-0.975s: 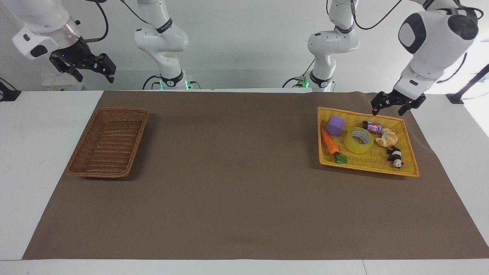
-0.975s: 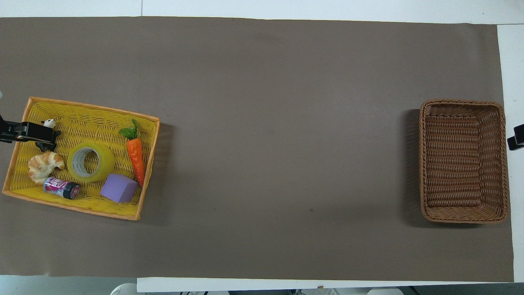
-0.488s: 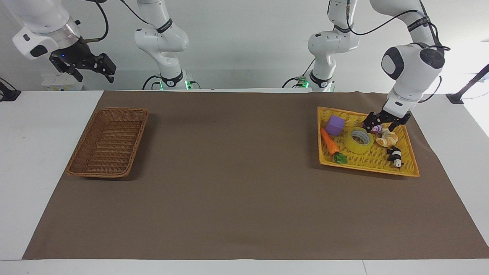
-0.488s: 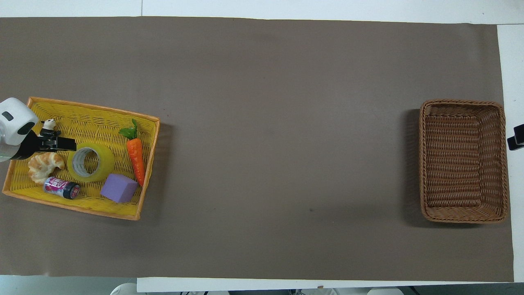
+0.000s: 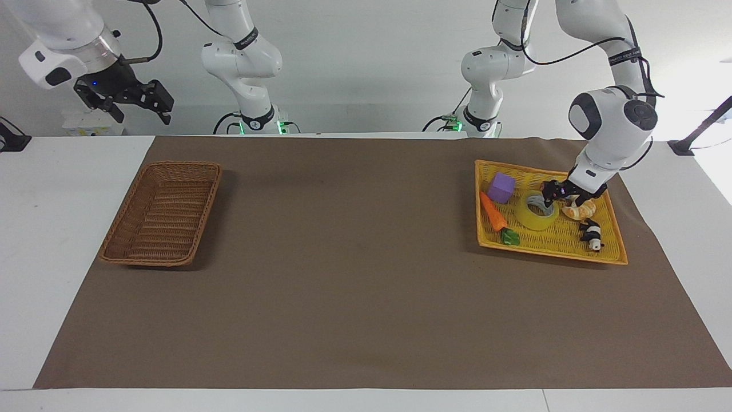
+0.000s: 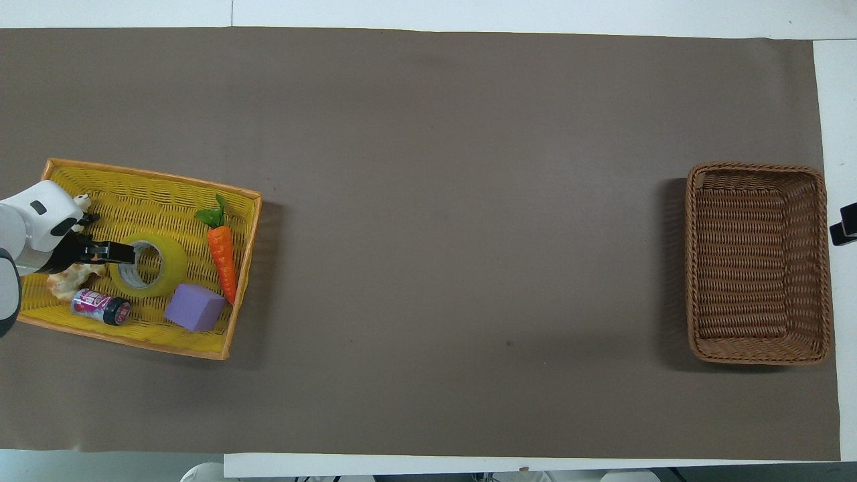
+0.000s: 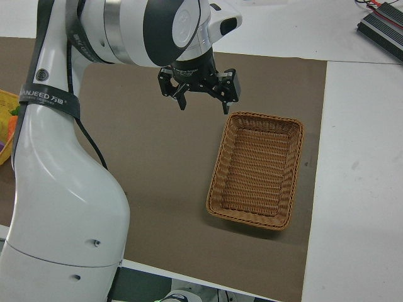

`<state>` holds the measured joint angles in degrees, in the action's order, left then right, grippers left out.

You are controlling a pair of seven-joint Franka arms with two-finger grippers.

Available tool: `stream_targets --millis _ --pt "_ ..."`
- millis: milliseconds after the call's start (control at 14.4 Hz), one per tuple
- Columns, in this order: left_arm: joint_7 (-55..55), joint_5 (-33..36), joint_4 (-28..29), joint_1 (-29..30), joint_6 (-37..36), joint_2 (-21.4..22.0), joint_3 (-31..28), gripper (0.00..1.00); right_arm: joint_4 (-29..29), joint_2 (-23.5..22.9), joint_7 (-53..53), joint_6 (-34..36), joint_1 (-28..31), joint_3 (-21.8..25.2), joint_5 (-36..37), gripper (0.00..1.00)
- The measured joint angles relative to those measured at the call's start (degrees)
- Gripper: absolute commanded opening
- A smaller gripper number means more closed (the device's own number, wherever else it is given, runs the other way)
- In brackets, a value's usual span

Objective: Move tape to another basket
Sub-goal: 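Lower the left gripper onto the tape roll and close on its rim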

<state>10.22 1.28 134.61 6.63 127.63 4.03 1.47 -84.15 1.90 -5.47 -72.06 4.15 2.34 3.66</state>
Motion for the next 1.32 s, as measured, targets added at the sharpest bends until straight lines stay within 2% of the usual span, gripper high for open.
stream_targets --millis 139,209,836,1323 --pt "0.0 0.0 0.4 0.0 0.1 -0.1 0.0 0.57 0.0 0.0 0.0 0.0 0.0 0.0 0.0 1.00" --pt "0.0 0.0 0.4 0.2 0.1 -0.1 0.0 0.56 0.0 0.0 0.0 0.0 0.0 0.0 0.0 1.00" --pt "0.0 0.0 0.7 0.6 4.7 -2.5 0.0 0.56 0.0 0.0 0.0 0.0 0.0 0.0 0.0 1.00" --pt "0.0 0.0 0.9 0.6 4.8 -4.4 0.2 0.56 0.0 0.0 0.0 0.0 0.0 0.0 0.0 1.00"
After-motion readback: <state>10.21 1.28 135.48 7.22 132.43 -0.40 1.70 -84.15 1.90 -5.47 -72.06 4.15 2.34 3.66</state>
